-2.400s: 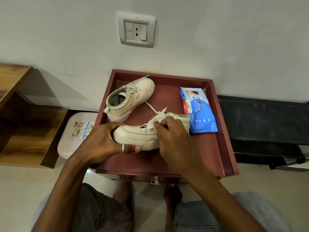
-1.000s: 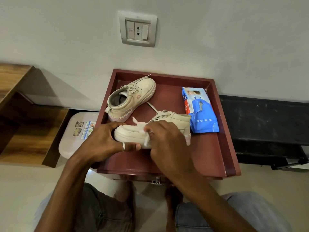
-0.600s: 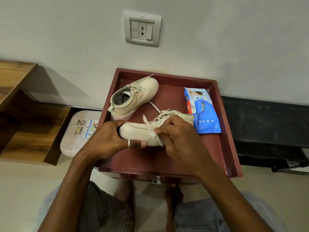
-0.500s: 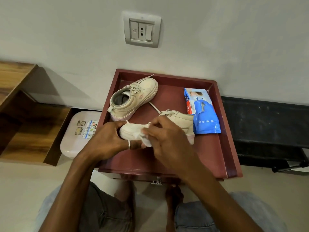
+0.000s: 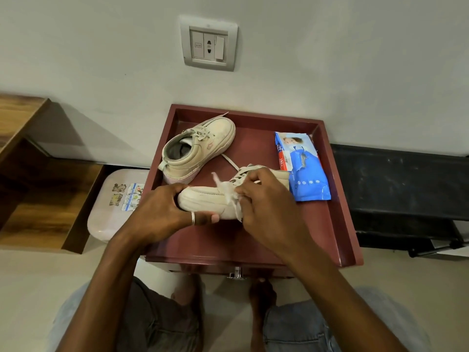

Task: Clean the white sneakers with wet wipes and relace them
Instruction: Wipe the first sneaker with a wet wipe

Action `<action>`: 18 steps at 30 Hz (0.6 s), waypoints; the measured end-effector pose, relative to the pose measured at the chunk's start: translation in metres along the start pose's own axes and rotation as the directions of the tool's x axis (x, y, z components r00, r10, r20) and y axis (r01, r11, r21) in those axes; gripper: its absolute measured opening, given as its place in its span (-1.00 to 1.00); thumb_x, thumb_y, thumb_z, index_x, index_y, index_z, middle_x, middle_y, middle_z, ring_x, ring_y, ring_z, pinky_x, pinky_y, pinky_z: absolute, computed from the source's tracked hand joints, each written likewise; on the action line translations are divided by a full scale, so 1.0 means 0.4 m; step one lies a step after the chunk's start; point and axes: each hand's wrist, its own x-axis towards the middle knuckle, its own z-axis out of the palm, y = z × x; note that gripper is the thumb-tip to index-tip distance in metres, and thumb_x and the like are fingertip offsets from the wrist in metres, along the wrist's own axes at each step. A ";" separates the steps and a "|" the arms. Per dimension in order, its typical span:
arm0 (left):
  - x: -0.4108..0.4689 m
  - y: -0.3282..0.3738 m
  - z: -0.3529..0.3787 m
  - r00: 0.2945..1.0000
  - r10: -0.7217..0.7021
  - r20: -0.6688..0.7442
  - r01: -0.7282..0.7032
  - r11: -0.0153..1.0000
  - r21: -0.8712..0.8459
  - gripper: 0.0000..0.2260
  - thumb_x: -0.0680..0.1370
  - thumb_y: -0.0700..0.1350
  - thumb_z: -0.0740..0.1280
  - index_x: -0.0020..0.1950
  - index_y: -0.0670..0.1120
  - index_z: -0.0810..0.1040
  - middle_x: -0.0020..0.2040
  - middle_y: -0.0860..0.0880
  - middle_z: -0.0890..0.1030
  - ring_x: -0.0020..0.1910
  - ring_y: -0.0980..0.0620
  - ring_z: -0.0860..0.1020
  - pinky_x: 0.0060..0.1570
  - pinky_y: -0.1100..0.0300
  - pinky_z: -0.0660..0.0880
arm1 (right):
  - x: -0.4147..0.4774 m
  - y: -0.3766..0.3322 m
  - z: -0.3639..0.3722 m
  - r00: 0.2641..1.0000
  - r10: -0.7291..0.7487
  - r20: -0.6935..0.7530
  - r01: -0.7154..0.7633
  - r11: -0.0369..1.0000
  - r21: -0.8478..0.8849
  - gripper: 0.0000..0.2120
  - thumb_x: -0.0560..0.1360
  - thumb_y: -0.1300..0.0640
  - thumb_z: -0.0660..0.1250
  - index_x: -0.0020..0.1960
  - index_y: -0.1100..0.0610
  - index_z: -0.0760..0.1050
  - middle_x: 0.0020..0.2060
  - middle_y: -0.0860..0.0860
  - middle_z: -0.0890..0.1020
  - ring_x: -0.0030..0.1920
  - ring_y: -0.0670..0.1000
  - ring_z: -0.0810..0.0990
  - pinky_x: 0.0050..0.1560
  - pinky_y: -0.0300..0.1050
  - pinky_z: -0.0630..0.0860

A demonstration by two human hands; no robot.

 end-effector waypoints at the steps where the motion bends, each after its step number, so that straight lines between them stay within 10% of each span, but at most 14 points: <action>1: -0.001 -0.001 0.000 1.000 -0.002 -0.010 0.002 1.000 0.017 -0.29 0.13 0.42 0.55 0.16 0.08 0.67 -0.02 0.18 0.74 -0.03 0.20 0.69 0.09 0.04 0.63 | -0.001 -0.030 0.008 0.999 -0.043 0.010 0.042 0.999 0.008 -0.71 0.44 0.23 0.34 0.15 0.08 0.59 0.06 0.02 0.52 -0.04 0.05 0.56 -0.11 0.02 0.57; 6: -0.006 0.000 -0.003 0.996 0.088 -0.023 -0.088 0.996 0.004 -0.54 0.25 0.22 0.48 0.09 0.08 0.68 -0.01 0.11 0.73 -0.03 0.12 0.69 0.06 -0.08 0.61 | -0.006 -0.112 0.045 0.945 -0.312 0.093 0.319 0.944 -0.077 -0.62 0.47 0.26 0.30 0.25 0.02 0.54 0.16 0.00 0.55 0.03 0.06 0.47 -0.20 -0.05 0.55; 14: 0.006 -0.008 -0.002 1.000 0.009 0.002 -0.009 1.000 0.004 -0.29 0.16 0.41 0.57 0.23 0.12 0.65 0.06 0.22 0.72 0.08 0.20 0.68 0.19 0.01 0.60 | -0.009 0.077 -0.019 0.998 0.061 -0.024 -0.060 0.998 0.009 -0.78 0.45 0.27 0.33 0.03 0.12 0.66 0.04 0.03 0.55 -0.02 0.04 0.58 -0.10 0.10 0.60; 18: 0.006 -0.007 0.003 1.000 -0.012 0.000 0.012 1.000 -0.021 -0.32 0.17 0.35 0.59 0.21 0.09 0.67 0.03 0.20 0.73 0.04 0.20 0.69 0.20 0.03 0.60 | -0.030 -0.032 0.015 0.997 -0.079 0.012 0.078 0.995 0.063 -0.78 0.51 0.13 0.32 0.12 0.10 0.62 0.11 0.05 0.47 0.03 0.01 0.53 -0.03 -0.05 0.56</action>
